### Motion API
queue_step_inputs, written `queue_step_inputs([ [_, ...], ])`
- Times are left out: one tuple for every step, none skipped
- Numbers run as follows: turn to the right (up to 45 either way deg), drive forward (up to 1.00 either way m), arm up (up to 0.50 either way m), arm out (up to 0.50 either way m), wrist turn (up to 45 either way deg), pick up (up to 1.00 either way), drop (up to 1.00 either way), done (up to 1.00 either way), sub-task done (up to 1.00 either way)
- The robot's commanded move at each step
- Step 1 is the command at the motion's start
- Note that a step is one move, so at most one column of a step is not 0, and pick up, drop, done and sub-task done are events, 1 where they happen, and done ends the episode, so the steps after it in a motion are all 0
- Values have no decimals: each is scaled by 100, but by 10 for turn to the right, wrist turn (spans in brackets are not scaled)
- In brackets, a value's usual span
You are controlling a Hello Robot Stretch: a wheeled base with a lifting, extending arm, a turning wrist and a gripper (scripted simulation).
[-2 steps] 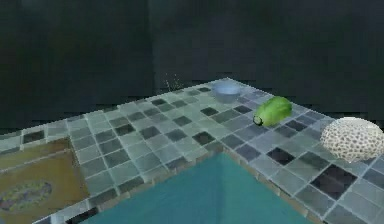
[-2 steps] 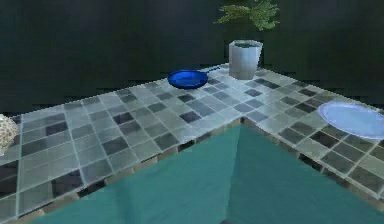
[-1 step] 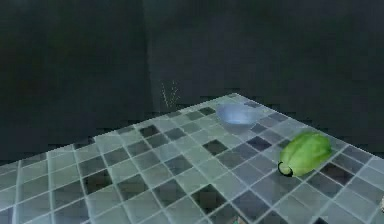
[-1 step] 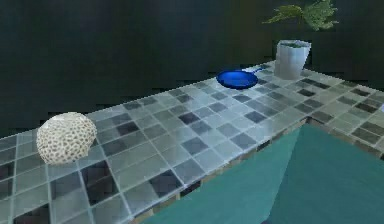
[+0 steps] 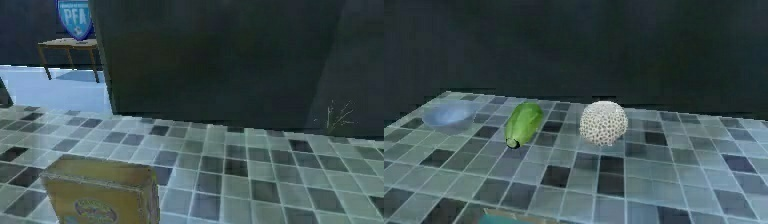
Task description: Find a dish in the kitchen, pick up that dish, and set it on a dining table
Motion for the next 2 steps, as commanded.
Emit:
queue_step_inputs([
  [-270, 0, 0, 0, 0, 0, 0, 0, 0],
  [0, 0, 50, 0, 0, 0, 0, 0, 0],
])
